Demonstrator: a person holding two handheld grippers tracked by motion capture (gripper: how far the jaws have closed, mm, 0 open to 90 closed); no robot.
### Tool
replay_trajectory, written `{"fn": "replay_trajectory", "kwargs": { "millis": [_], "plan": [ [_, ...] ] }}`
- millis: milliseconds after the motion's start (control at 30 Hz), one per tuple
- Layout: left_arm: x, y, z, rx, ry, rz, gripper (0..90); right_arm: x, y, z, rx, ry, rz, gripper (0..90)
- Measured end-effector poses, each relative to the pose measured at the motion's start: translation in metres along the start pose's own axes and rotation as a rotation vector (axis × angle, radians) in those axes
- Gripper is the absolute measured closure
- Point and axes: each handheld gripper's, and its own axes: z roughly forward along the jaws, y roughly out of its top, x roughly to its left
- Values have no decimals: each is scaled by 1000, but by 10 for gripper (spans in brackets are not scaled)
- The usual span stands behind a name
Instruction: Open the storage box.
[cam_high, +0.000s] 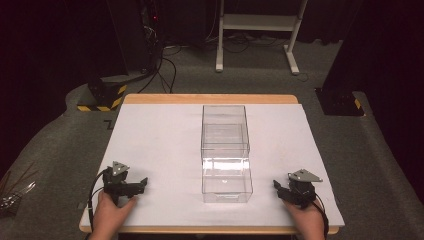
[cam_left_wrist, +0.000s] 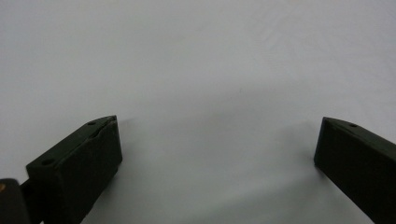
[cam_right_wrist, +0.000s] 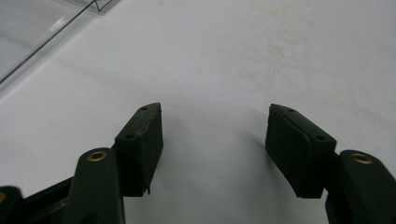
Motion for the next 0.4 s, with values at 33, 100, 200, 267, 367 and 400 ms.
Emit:
{"fn": "replay_trajectory", "kwargs": {
  "millis": [33, 100, 200, 267, 367, 400],
  "plan": [
    [0, 0, 0, 0, 0, 0, 8, 0, 0, 0, -2, -3, -3, 358],
    [0, 0, 0, 0, 0, -1, 8, 1, 0, 0, -4, -4, -11, 349],
    [0, 0, 0, 0, 0, 0, 8, 2, -1, -1, -6, -7, -22, 350],
    [0, 0, 0, 0, 0, 0, 8, 2, -1, -1, -6, -6, -19, 349],
    [0, 0, 0, 0, 0, 0, 8, 1, -1, 0, -6, -2, -17, 346],
    [0, 0, 0, 0, 0, 0, 8, 1, -1, 0, -6, -2, -17, 346]
  ]
}}
